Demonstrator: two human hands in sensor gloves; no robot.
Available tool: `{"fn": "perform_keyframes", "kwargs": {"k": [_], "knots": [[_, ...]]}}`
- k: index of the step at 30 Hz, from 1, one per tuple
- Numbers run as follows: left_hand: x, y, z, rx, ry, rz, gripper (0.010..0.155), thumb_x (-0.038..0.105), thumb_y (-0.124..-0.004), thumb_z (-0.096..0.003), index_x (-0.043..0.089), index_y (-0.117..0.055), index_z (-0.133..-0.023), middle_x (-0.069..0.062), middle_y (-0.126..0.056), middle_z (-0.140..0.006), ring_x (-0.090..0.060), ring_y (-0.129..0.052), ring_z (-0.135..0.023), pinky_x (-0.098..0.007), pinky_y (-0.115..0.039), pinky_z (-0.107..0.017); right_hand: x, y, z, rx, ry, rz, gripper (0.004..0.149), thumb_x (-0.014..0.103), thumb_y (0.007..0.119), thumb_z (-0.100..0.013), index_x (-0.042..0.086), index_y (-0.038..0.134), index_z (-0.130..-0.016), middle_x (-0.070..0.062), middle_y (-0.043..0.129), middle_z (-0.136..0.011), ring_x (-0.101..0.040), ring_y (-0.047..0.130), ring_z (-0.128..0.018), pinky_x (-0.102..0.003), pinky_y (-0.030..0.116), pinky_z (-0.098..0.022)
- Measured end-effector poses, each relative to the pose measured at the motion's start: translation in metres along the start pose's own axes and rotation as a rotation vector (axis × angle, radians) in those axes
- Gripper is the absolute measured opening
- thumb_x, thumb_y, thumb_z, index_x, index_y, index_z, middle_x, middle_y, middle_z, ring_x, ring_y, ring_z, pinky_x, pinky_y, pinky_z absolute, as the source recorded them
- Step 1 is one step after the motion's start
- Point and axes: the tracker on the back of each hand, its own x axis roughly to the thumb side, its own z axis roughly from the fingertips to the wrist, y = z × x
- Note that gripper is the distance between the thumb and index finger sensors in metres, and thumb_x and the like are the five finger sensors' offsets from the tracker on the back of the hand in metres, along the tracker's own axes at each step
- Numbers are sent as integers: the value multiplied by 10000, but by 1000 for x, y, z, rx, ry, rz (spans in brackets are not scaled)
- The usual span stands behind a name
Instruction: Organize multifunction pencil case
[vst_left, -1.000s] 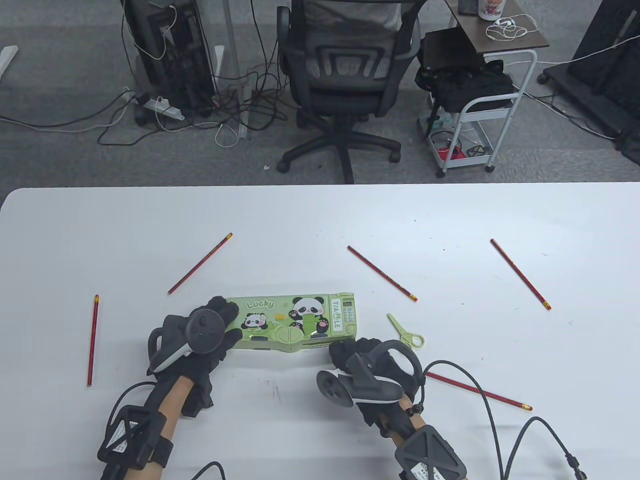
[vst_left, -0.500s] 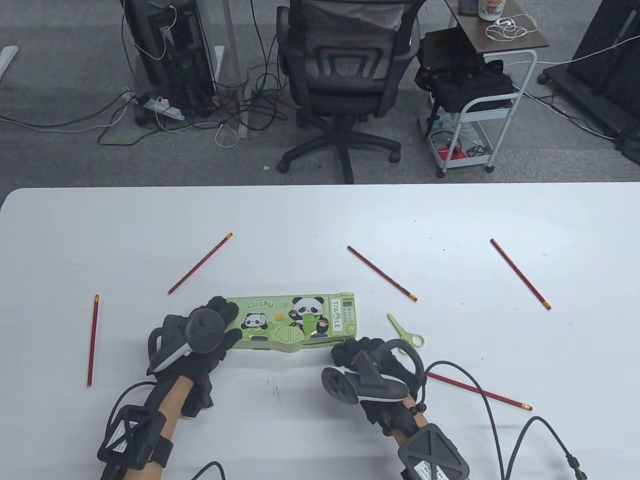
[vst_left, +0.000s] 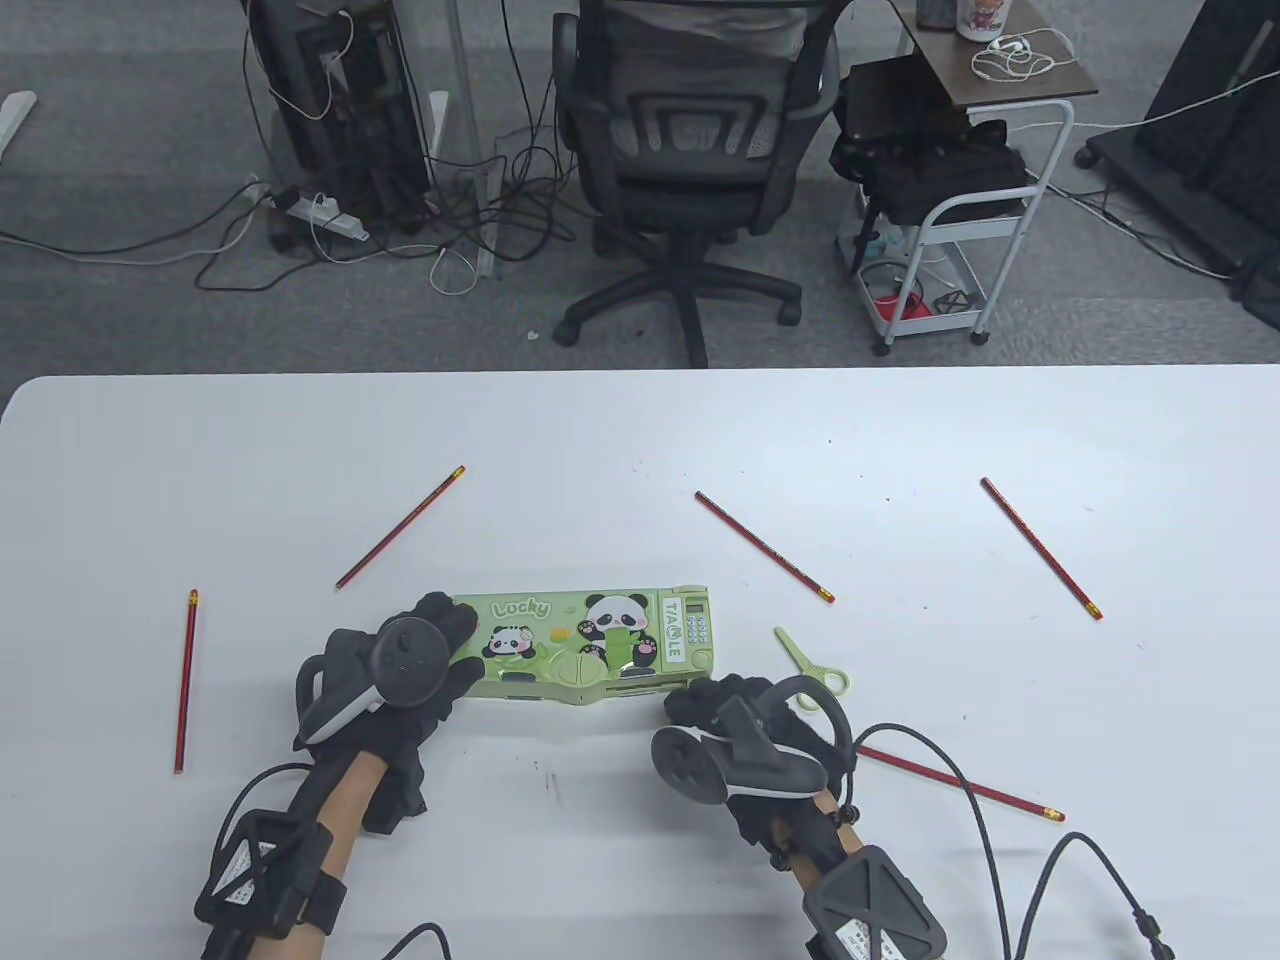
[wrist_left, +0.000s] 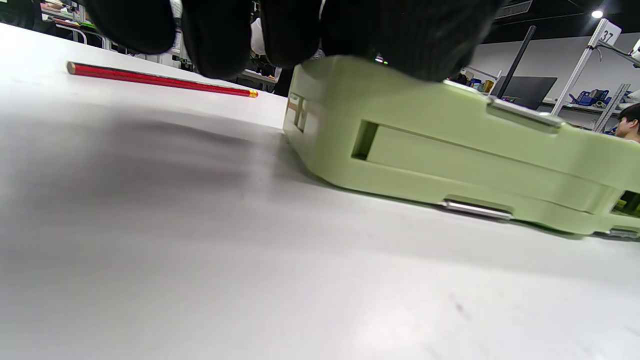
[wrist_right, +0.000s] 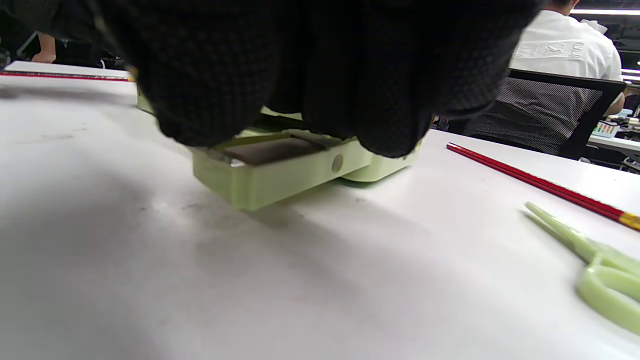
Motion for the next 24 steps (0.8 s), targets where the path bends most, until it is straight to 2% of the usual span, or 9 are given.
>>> {"fn": "perform_keyframes", "kwargs": {"k": [3,6,9,13,19,24], "knots": [[0,0,0,0,0,0,605,422,-725,-561,217,-579,-1112,-149,-548,-1236,-506,-679,-1069,-742,-595,-695,-11,-7,5,-37,25,-36,664,367,876,-380,108,730,-974,-187,799,-951,-406,917,-804,-523,815,-626],[0,0,0,0,0,0,606,422,-726,-560,216,-581,-1112,-148,-548,-1236,-505,-680,-1069,-742,-596,-695,-23,-11,10,-32,63,-39,771,390,874,-376,86,628,-1041,-237,675,-1032,-476,799,-898,-589,715,-679],[0,0,0,0,0,0,605,423,-726,-561,219,-580,-1112,-146,-547,-1237,-506,-678,-1070,-742,-596,-695,-38,-6,13,22,103,-46,930,446,860,-361,74,447,-1107,-285,492,-1102,-553,614,-980,-652,580,-714],[0,0,0,0,0,0,604,422,-727,-561,218,-581,-1111,-149,-550,-1235,-503,-678,-1071,-742,-597,-695,-51,9,11,110,134,-59,1053,520,826,-328,79,294,-1123,-325,313,-1117,-595,457,-1008,-682,472,-722],[0,0,0,-2,0,0,605,420,-729,-559,216,-585,-1110,-150,-552,-1234,-502,-683,-1069,-741,-597,-695,-52,24,-3,193,142,-105,1123,561,786,-305,73,177,-1112,-347,221,-1106,-611,384,-1009,-691,419,-721],[0,0,0,-3,0,1,605,421,-731,-558,216,-587,-1109,-146,-554,-1234,-501,-684,-1069,-742,-598,-694,-44,28,-15,213,139,-135,1160,580,770,-299,33,133,-1100,-390,200,-1084,-628,386,-1002,-692,419,-718]]}}
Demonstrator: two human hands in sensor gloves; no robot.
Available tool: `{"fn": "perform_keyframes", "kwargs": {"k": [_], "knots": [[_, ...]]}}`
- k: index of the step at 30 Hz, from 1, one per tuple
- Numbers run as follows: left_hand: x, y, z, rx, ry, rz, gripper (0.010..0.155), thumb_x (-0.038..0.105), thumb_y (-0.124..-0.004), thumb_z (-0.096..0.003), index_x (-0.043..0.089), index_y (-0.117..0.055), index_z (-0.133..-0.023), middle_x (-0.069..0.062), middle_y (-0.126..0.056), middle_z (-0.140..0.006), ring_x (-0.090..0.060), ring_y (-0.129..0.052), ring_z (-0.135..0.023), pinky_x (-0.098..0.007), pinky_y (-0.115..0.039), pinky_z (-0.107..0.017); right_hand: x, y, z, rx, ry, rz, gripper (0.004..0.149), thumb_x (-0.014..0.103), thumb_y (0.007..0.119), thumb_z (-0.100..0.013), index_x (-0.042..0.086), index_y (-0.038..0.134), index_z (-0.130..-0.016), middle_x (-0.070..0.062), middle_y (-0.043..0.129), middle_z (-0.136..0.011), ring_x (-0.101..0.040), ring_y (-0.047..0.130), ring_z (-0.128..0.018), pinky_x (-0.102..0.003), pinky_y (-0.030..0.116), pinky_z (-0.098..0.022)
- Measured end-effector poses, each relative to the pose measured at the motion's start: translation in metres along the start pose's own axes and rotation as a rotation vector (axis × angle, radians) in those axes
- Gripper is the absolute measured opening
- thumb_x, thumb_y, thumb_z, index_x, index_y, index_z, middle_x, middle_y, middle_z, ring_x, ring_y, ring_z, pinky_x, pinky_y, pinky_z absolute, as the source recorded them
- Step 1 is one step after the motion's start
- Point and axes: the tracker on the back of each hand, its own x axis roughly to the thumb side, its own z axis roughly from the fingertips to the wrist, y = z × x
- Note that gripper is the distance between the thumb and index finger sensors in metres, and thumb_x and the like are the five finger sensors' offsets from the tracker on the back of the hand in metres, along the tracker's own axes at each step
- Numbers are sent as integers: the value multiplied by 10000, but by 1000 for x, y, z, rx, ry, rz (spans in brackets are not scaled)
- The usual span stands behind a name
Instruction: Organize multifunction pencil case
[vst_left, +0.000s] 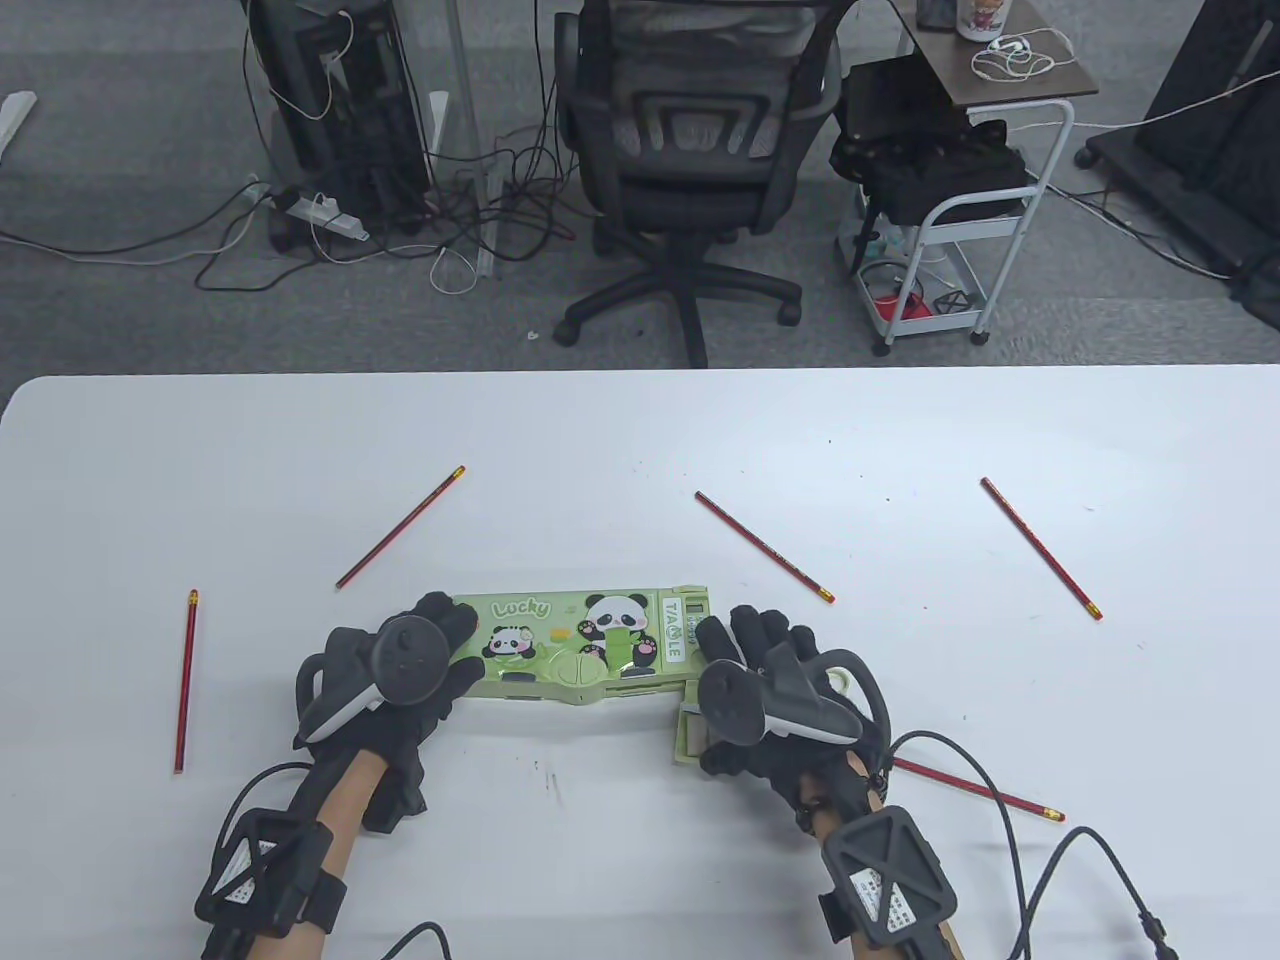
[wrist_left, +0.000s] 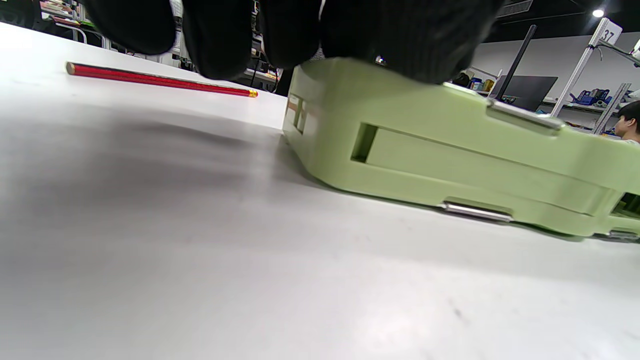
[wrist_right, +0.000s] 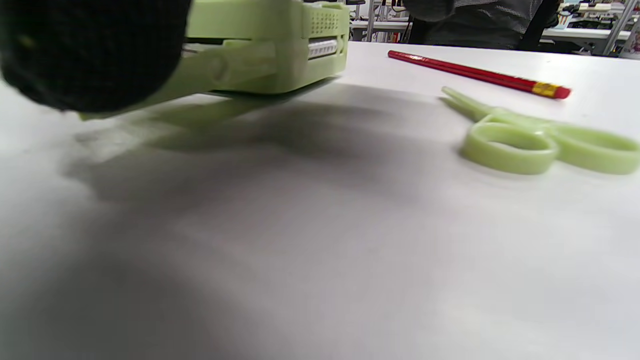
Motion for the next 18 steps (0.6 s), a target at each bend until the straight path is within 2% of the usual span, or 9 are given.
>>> {"fn": "perform_keyframes", "kwargs": {"k": [10,18], "knots": [[0,0,-1,-1,0,1,605,420,-733,-558,214,-588,-1108,-149,-554,-1233,-498,-685,-1069,-741,-598,-695,29,-3,-30,-2,41,60,1205,631,705,-288,-55,107,-1078,-478,213,-1033,-683,424,-970,-717,457,-701],[0,0,-1,0,0,3,606,420,-733,-559,214,-586,-1109,-148,-554,-1233,-497,-685,-1069,-741,-598,-695,39,-3,-49,19,148,40,1218,661,656,-307,-102,65,-1050,-540,217,-980,-724,461,-936,-736,501,-678]]}}
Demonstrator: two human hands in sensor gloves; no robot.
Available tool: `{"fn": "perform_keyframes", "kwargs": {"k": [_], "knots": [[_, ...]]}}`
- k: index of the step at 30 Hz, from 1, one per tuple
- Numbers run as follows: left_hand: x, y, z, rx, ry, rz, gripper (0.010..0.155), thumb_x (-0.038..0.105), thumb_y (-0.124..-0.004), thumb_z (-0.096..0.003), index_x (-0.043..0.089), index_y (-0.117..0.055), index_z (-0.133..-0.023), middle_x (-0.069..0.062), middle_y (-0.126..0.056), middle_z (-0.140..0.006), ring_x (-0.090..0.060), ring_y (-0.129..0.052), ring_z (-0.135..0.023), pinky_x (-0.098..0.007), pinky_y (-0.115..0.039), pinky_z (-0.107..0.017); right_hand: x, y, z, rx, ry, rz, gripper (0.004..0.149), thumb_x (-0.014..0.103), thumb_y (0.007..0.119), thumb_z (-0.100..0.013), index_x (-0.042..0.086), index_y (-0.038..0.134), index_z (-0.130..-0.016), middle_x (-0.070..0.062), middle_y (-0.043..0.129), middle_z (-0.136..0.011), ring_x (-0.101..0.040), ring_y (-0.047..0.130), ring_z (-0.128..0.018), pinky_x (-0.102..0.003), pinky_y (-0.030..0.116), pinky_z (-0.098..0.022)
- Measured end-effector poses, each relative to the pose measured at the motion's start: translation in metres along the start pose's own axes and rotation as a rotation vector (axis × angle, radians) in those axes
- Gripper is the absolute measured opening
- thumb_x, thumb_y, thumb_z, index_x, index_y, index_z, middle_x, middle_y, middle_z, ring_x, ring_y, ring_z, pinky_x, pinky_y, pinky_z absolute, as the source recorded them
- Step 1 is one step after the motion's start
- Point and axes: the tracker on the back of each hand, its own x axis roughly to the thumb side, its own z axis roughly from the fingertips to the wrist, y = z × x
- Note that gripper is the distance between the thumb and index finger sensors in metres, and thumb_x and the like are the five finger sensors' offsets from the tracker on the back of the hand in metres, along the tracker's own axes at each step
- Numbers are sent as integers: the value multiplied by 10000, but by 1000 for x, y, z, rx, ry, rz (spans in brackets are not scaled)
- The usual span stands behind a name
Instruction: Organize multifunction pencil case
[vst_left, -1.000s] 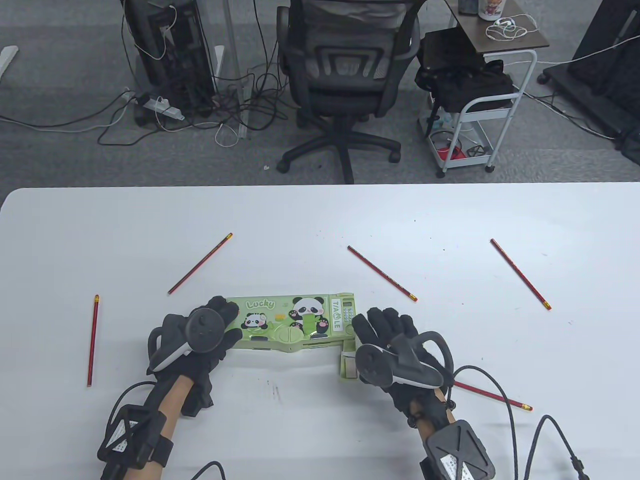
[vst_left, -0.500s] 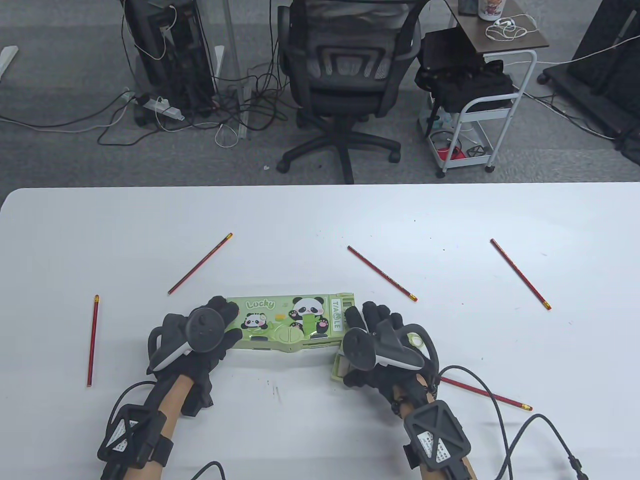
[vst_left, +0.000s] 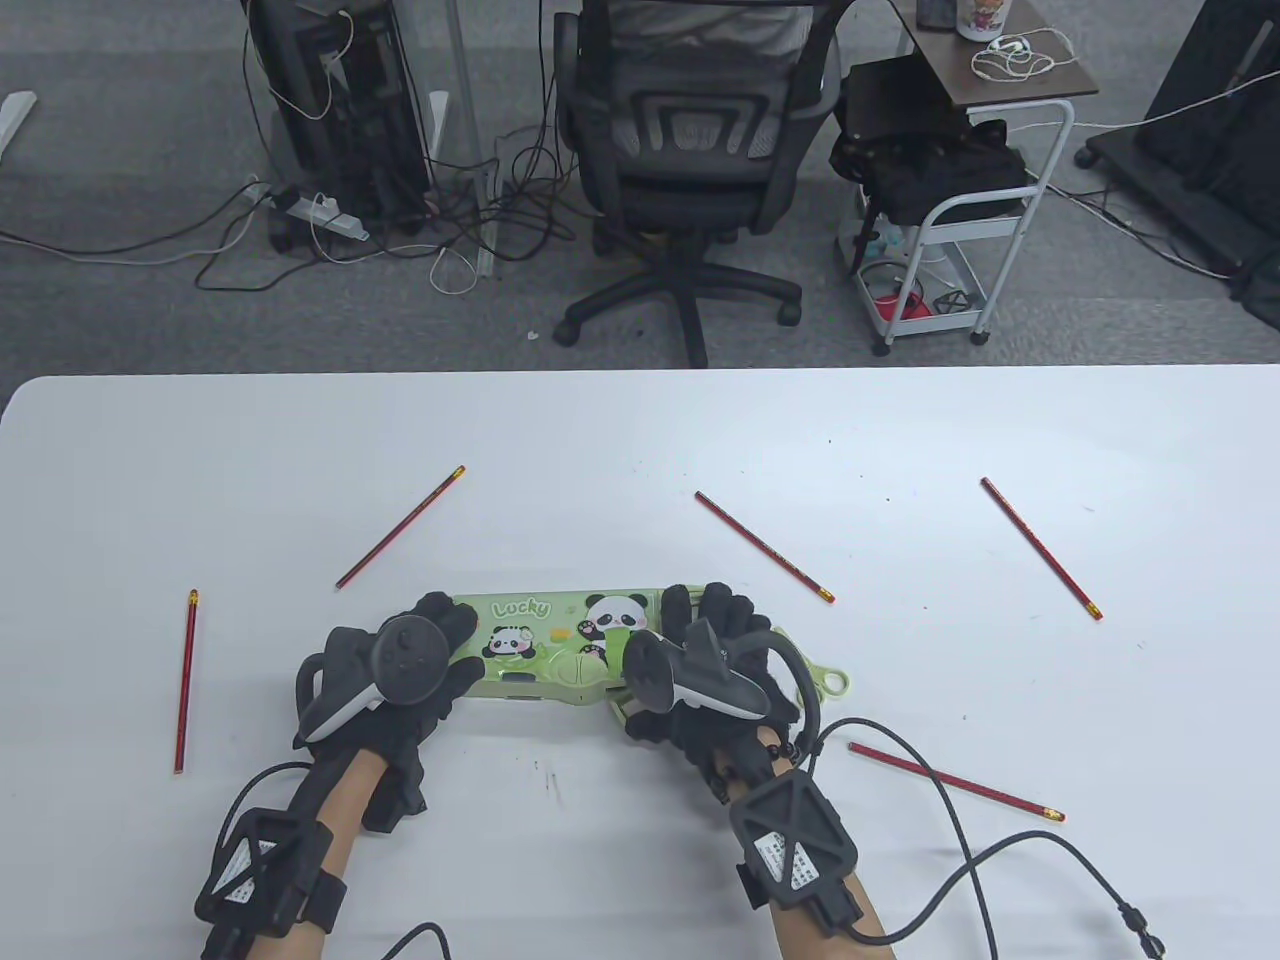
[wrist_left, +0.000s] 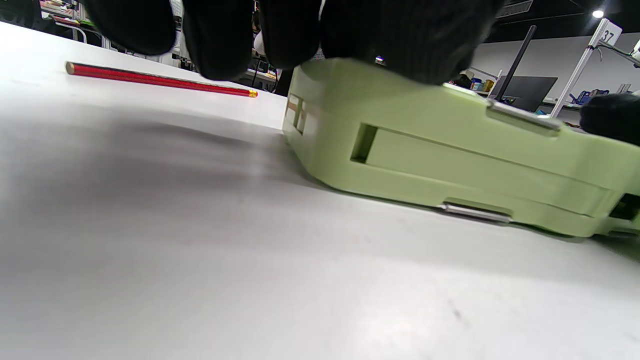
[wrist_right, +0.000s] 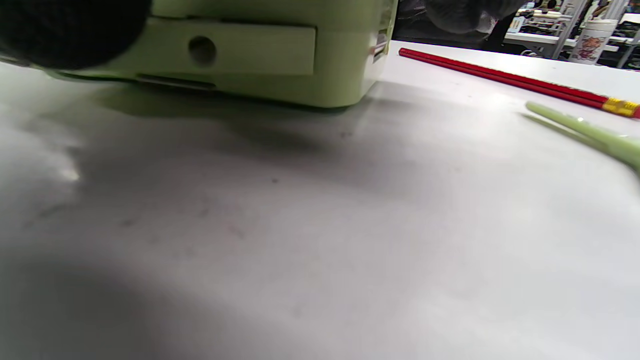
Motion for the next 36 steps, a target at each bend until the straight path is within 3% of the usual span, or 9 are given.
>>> {"fn": "perform_keyframes", "kwargs": {"k": [14,36], "knots": [[0,0,0,1,0,5,605,422,-735,-556,219,-589,-1107,-146,-554,-1233,-492,-689,-1069,-739,-602,-695,7,-2,-15,-18,66,-16,1136,665,638,-362,-72,163,-1084,-547,274,-970,-701,580,-912,-714,583,-662],[-1,0,0,1,0,14,606,418,-737,-557,214,-588,-1107,-152,-554,-1232,-492,-692,-1067,-738,-603,-694,12,-5,-10,-89,57,63,1076,644,696,-389,-61,302,-1099,-538,428,-965,-658,738,-867,-675,696,-632]]}}
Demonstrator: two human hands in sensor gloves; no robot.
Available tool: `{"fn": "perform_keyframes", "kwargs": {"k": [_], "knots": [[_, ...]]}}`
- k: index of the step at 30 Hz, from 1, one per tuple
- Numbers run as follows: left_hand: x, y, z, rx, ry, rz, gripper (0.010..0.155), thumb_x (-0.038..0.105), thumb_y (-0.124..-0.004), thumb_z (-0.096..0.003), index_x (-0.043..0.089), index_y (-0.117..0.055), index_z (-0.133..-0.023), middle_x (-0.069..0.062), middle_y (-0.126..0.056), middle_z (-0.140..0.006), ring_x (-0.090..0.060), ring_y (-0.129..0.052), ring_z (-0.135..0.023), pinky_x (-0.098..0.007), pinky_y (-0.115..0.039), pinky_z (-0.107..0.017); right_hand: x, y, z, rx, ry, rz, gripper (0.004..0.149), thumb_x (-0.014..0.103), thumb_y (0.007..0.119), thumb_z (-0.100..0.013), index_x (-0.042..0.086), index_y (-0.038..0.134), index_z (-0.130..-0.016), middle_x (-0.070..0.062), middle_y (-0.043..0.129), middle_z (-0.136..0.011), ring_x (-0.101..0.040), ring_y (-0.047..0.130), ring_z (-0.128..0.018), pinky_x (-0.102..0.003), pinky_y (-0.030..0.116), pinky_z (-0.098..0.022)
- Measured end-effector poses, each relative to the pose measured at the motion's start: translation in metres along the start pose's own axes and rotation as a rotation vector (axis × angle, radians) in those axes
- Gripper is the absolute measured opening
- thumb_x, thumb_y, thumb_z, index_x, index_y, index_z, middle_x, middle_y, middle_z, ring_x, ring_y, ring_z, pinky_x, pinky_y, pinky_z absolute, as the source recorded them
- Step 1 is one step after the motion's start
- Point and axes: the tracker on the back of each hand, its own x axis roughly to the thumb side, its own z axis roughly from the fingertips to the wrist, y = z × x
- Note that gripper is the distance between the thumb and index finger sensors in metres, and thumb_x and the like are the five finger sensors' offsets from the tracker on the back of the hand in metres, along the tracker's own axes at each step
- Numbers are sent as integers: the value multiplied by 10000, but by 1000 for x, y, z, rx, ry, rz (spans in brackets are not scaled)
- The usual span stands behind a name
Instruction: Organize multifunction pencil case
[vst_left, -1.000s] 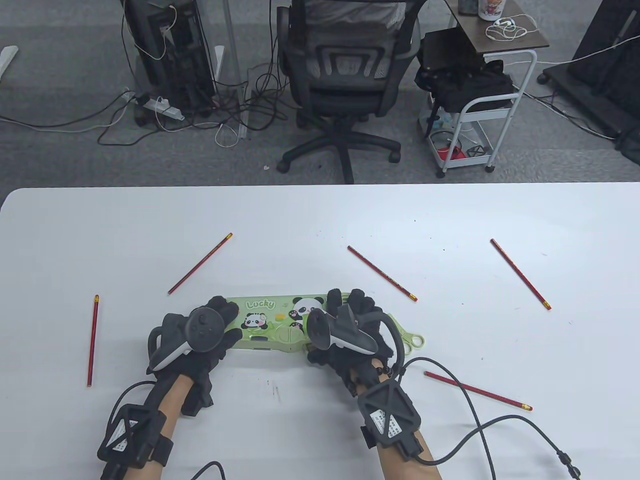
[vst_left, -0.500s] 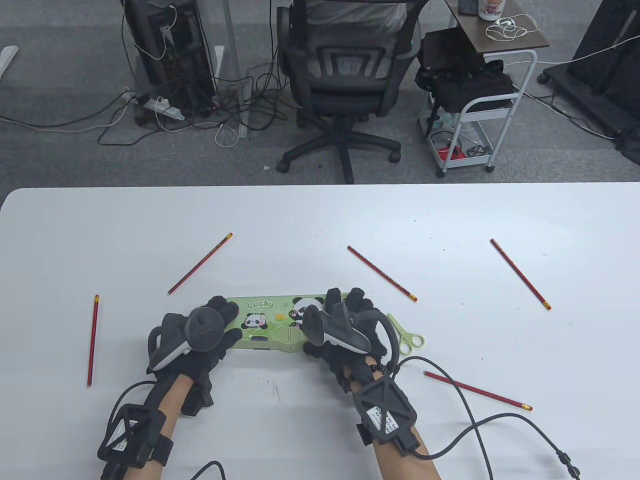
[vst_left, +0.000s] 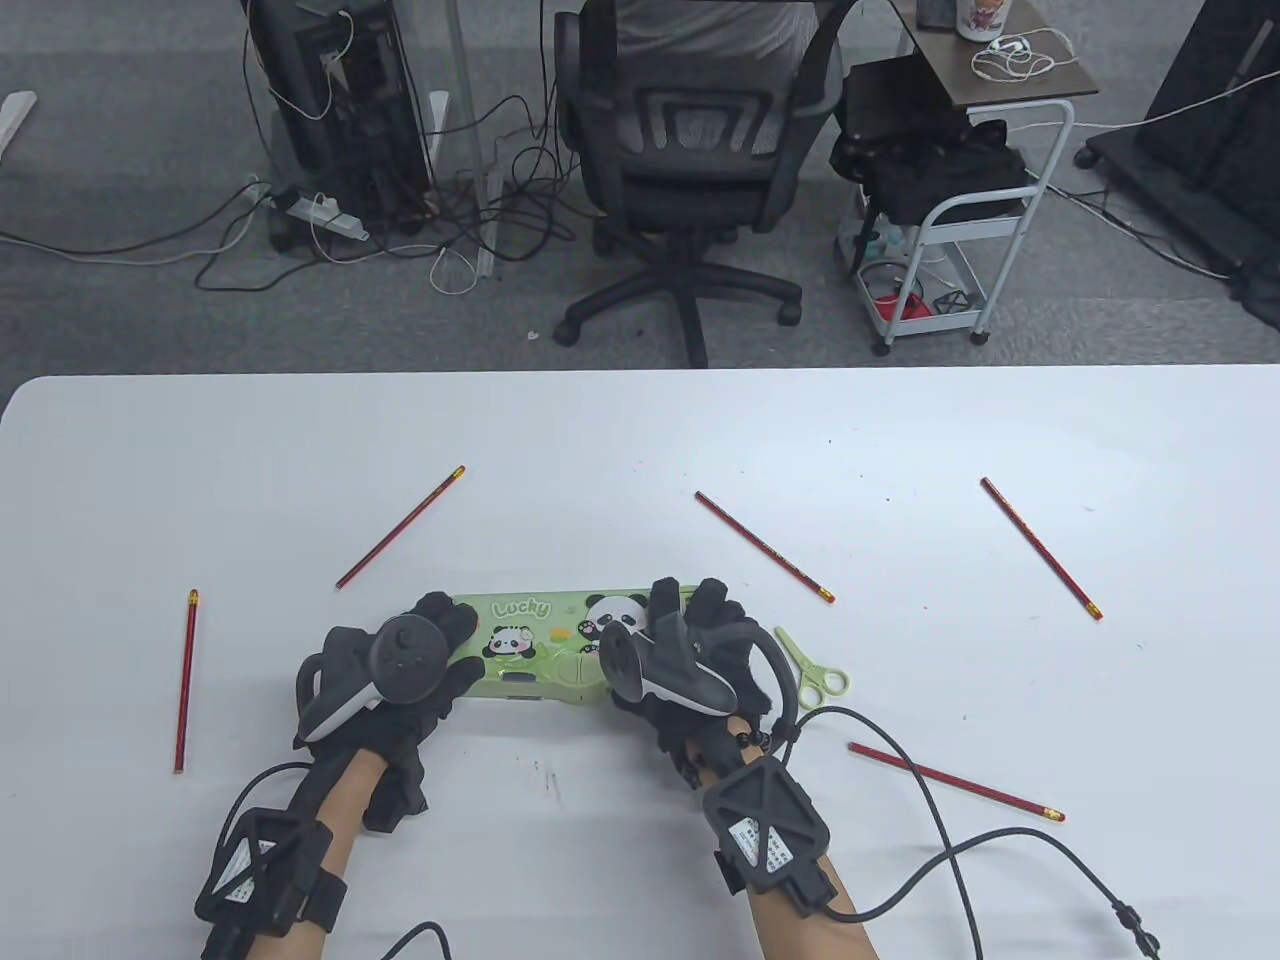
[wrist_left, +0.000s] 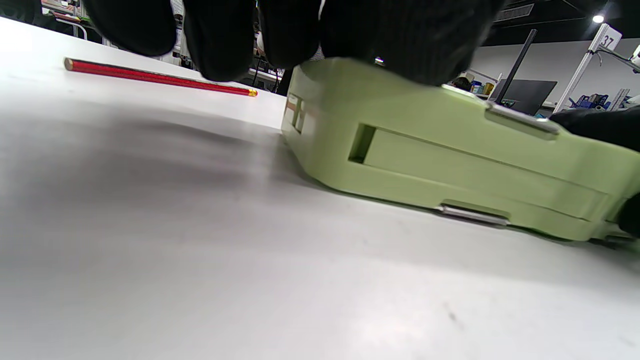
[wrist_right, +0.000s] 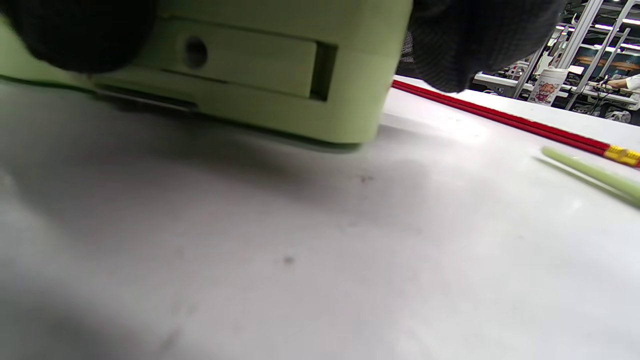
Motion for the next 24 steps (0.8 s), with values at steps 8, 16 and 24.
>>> {"fn": "perform_keyframes", "kwargs": {"k": [8,16,24], "knots": [[4,0,-1,-18,-8,-1,610,380,-730,-568,167,-570,-1117,-256,-562,-1217,-513,-711,-1058,-738,-607,-693,-25,-6,4,-26,-48,-169,982,549,770,-348,45,404,-1108,-480,460,-989,-574,773,-882,-614,716,-651],[3,0,-2,-31,-10,32,612,368,-733,-571,156,-561,-1118,-274,-558,-1212,-513,-718,-1056,-741,-608,-691,-55,-5,7,-25,-96,-385,809,405,818,-390,132,508,-1086,-398,459,-1028,-516,763,-907,-581,702,-668],[9,5,-3,-68,23,29,609,359,-750,-584,138,-571,-1122,-292,-561,-1211,-532,-725,-1042,-746,-609,-682,-57,-5,8,-22,-91,-414,789,393,820,-397,139,519,-1080,-386,449,-1035,-516,744,-917,-583,686,-674]]}}
